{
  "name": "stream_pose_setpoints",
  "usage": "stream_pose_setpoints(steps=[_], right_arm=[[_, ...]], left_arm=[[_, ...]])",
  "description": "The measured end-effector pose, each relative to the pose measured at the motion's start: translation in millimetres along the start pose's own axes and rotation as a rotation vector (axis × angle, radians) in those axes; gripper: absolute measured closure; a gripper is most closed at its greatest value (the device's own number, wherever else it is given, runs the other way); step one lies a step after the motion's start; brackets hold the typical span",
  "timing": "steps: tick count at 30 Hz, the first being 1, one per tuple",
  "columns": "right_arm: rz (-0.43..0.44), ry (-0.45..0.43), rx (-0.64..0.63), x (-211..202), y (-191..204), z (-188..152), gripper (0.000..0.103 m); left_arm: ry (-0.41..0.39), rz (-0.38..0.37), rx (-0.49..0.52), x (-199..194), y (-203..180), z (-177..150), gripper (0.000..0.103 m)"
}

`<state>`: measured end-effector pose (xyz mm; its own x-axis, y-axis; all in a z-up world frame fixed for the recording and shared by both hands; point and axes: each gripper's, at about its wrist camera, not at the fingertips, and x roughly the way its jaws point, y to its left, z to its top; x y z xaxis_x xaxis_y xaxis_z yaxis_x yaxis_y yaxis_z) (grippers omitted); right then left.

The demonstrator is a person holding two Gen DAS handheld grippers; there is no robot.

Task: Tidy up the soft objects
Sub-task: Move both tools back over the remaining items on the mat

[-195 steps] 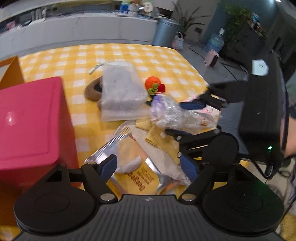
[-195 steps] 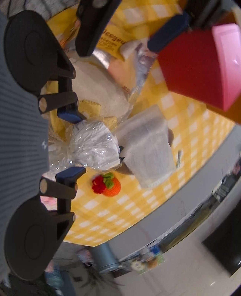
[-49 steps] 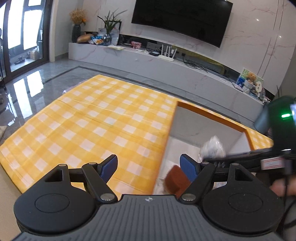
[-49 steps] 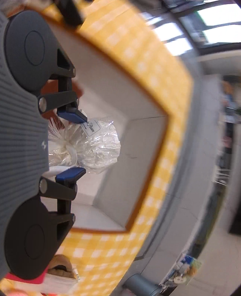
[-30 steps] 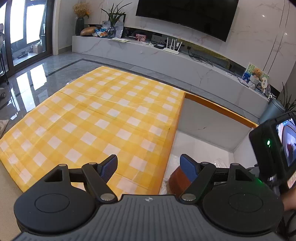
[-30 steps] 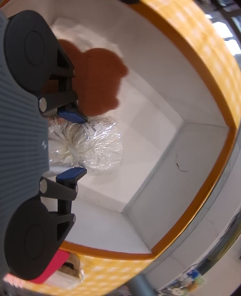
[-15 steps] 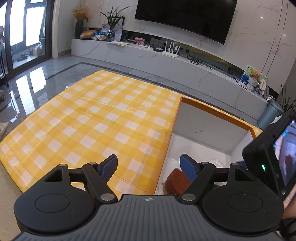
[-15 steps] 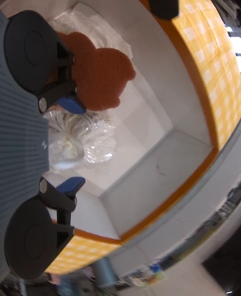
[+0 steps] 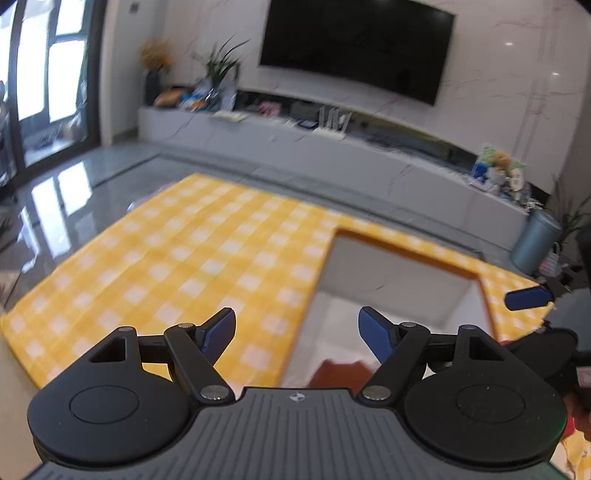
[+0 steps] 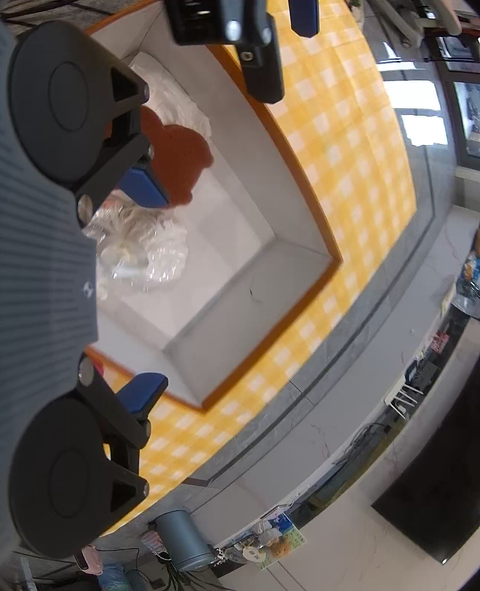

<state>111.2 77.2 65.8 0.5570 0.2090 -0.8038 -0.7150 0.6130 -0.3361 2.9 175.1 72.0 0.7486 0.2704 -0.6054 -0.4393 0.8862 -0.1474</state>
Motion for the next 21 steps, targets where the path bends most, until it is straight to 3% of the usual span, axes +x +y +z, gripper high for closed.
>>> stream_pose_setpoints(steps=[9,15,21], right_arm=[[-0.032,-0.148,0.226,-74,-83,-41,0.009],[-0.120,-0.223,0.383,-111,-141,-102,0.008],[-0.189,-0.237,0.560,-110,-190,-178,0.006]], left_arm=[[-0.056,-0.161,0.152,-31,-65,-10,0.014],[0.001,-0.331,0.225,-31,-104,-26,0.014],[0.066,-0.434,0.324,-27,-145,-48,0.014]])
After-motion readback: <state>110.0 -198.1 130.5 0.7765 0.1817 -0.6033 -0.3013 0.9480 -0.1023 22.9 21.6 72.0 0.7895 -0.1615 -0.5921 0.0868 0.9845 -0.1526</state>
